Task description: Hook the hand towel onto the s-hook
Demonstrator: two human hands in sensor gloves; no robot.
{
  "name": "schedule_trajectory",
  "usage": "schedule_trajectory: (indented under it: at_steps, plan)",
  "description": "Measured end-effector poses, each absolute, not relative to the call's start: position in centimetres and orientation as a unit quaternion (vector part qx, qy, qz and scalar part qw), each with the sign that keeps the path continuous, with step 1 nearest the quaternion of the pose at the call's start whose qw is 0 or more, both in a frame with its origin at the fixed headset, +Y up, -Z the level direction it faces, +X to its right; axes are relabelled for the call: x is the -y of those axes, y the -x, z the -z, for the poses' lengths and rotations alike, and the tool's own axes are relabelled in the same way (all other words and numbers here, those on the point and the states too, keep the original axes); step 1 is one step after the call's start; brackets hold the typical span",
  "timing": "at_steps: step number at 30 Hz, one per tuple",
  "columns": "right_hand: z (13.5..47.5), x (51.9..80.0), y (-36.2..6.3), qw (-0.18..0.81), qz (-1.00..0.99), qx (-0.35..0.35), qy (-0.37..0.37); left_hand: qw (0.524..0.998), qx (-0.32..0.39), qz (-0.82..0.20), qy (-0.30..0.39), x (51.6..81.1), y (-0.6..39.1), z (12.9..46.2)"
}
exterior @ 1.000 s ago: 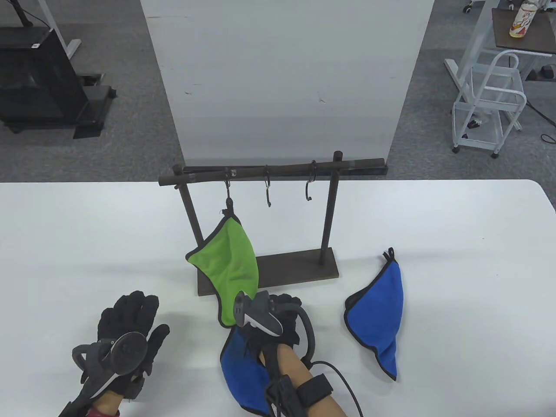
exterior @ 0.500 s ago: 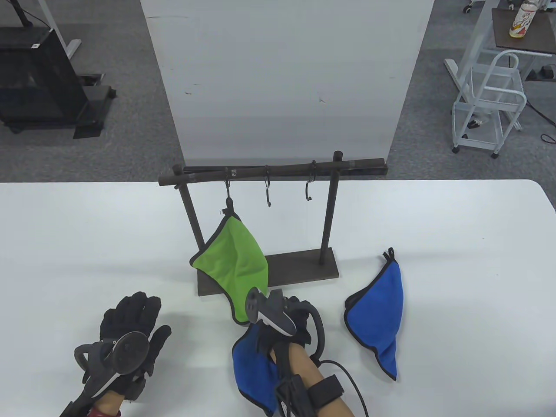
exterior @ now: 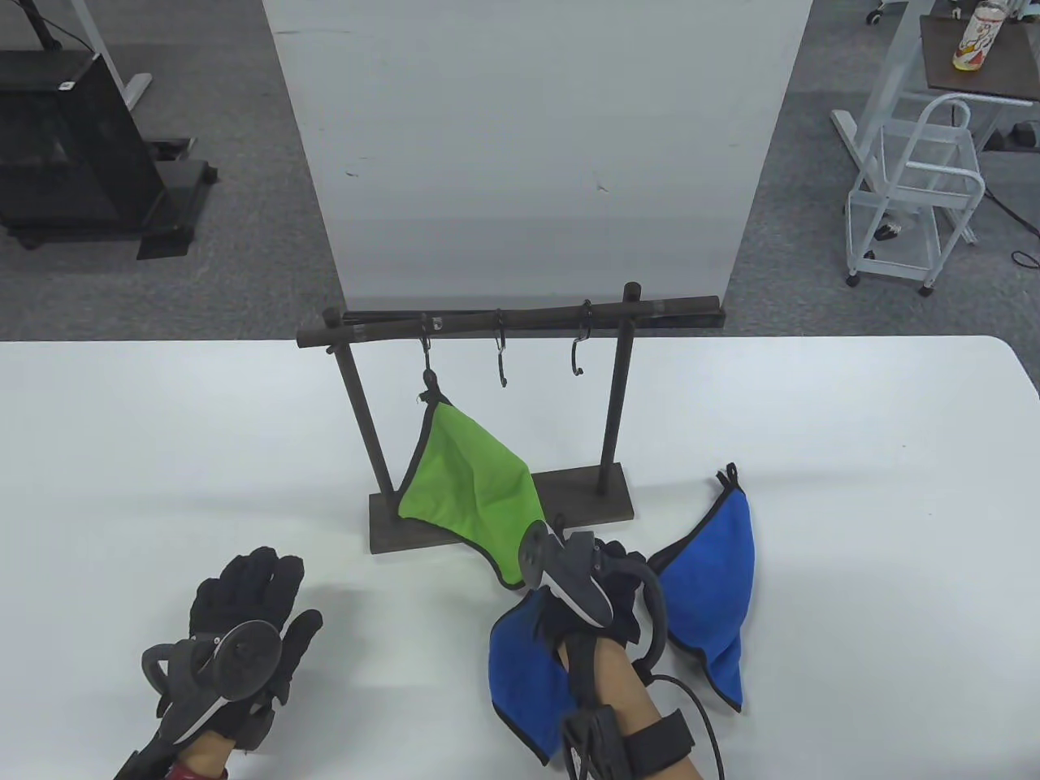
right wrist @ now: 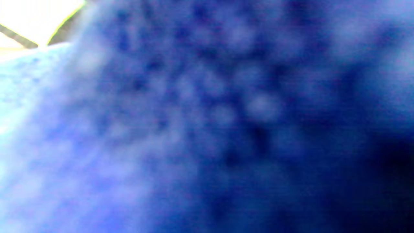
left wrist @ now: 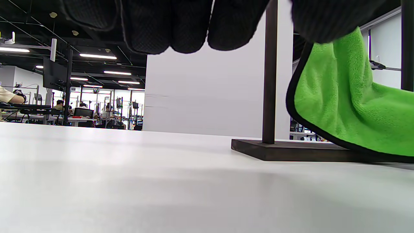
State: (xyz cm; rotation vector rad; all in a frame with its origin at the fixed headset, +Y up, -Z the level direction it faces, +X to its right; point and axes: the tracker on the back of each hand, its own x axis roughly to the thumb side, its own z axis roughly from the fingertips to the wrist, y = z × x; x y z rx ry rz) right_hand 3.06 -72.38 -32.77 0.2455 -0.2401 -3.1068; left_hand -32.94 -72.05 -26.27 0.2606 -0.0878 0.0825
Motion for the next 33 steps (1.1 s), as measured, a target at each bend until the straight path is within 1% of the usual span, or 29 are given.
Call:
schedule_trajectory:
  at_steps: [7,18,21,26,33]
  plan:
    - [31.3,69.9,-4.4,0.035,0.995,0.005,-0.091,0.99,0.043,-0.04,-0.127,72.1,32.9,26.3]
    - [29.8,66.7,-6.4,0.046,0.991,-0.054,-0.112,0.991,0.044,-0.039,-0.12,72.3,32.7,26.3]
    - [29.6,66.0,-6.9,0.026,0.992,-0.062,-0.111,0.991,0.045,-0.037,-0.117,72.3,32.6,26.3]
    - [28.8,63.9,-6.2,0.013,0.991,-0.094,-0.091,0.991,0.045,-0.036,-0.118,72.4,32.6,26.3]
    - [28.0,60.3,-3.8,-0.006,0.986,-0.16,-0.046,0.991,0.042,-0.038,-0.121,72.4,32.7,26.3]
